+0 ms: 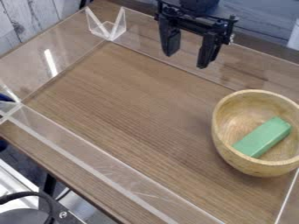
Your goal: Remove the green block from inside the brown bowl and put it on the table
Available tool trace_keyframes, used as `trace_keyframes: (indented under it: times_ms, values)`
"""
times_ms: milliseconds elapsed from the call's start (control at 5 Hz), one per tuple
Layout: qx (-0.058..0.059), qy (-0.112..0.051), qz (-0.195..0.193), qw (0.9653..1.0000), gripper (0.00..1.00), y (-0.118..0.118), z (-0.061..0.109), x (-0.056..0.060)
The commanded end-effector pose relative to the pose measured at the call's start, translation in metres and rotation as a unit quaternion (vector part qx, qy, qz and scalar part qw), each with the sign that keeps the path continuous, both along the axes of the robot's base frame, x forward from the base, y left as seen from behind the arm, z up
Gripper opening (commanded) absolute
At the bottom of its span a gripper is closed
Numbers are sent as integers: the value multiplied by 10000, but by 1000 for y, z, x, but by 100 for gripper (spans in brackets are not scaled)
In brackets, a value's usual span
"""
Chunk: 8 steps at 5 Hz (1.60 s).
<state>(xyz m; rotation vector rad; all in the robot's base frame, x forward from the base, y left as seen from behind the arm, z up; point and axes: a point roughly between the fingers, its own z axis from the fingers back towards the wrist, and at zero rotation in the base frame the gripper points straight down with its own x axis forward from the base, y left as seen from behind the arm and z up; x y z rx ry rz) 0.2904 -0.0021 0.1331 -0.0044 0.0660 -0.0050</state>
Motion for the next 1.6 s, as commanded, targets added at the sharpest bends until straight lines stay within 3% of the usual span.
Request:
trace_keyframes:
  times_ms: [0,200,800,1400]
  values:
    - [-13,65,-139,9999,100,-11,-6,0]
    - [-63,85,-409,9991,100,-28,-12,-2]
    - [-179,5,-1001,9948,100,-83,-31,9]
    - [-207,33,-1268,9917,100,-105,-48,22]
